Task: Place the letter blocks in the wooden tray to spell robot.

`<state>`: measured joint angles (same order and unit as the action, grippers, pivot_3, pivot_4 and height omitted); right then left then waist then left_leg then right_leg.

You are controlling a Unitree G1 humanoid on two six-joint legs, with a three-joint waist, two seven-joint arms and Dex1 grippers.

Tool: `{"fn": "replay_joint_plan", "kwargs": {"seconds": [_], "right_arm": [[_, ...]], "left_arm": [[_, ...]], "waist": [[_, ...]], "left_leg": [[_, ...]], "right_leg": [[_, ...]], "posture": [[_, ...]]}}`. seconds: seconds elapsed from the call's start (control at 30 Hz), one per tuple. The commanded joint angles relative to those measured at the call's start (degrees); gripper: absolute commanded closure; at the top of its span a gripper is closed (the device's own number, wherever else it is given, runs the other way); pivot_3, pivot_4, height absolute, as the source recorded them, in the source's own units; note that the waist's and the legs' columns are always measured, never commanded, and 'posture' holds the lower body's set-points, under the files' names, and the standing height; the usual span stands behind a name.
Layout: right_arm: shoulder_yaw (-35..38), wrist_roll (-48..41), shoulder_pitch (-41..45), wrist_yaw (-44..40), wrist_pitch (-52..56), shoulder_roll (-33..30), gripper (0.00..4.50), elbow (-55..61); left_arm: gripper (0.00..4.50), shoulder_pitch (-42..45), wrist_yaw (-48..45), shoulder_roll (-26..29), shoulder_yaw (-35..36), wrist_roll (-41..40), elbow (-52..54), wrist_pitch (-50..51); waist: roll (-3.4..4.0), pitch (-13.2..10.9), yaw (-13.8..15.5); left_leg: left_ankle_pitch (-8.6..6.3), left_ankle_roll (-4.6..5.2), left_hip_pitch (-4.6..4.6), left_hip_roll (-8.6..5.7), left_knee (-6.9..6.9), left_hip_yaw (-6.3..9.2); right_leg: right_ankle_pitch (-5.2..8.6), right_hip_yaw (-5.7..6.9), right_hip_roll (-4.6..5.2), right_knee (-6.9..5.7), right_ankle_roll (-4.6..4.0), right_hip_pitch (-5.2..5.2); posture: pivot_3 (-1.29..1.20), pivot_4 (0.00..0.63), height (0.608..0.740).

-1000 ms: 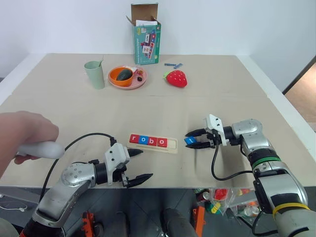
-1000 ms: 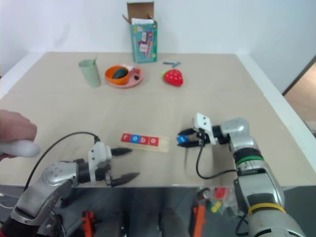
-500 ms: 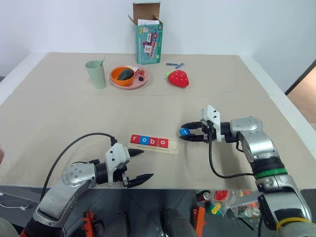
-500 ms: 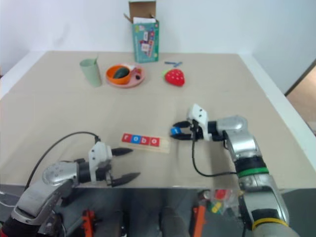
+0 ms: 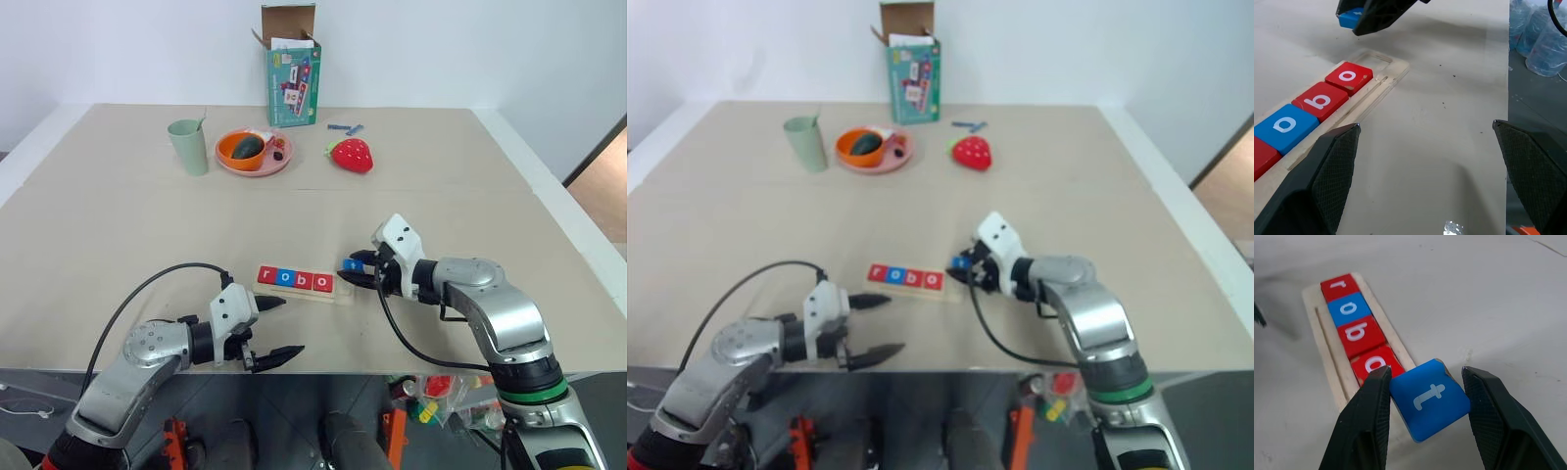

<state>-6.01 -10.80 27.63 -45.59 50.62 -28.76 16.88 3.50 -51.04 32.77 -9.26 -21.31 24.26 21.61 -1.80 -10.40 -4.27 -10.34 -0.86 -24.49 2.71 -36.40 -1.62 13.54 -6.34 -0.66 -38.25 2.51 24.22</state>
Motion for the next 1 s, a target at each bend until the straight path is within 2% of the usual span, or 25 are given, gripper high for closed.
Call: {"fn": "replay_joint_plan", "kwargs": {"seconds": [0.03, 0.43, 1.0], "right_arm": [[0.5, -0.5, -0.3, 6.2, 5.5, 2.4, 2.81, 5.0], [-0.5, -2.6, -2.7, 13.7, 12.0, 4.0, 2.81, 9.5], [-1.8, -6.0, -4.3, 16.2, 11.2, 4.6, 2.81, 11.6]], "left_arm": [[0.00, 0.3, -0.2, 0.4, -0.2, 0.2, 1.3, -0.8], [0.00, -0.2, 0.5, -0.3, 0.3, 0.5, 1.3, -1.7], [0.00, 0.6, 0.6, -0.5, 0.0, 1.2, 0.9, -2.6]], "waist": [[-0.01, 0.0, 0.0], [-0.01, 0.0, 0.0], [-0.01, 0.0, 0.0]], "left_leg": [[0.00, 0.00, -0.02, 0.01, 0.00, 0.01], [0.00, 0.00, -0.15, 0.01, 0.03, 0.04], [0.00, 0.00, -0.16, 0.01, 0.03, 0.05]], "right_leg": [[0.00, 0.01, 0.00, 0.00, 0.00, 0.02], [0.02, 0.04, -0.01, 0.01, 0.03, 0.13], [0.03, 0.04, -0.01, 0.03, 0.03, 0.13]], "posture": [[0.00, 0.150, 0.740], [0.00, 0.150, 0.740], [0.00, 0.150, 0.740]]}}
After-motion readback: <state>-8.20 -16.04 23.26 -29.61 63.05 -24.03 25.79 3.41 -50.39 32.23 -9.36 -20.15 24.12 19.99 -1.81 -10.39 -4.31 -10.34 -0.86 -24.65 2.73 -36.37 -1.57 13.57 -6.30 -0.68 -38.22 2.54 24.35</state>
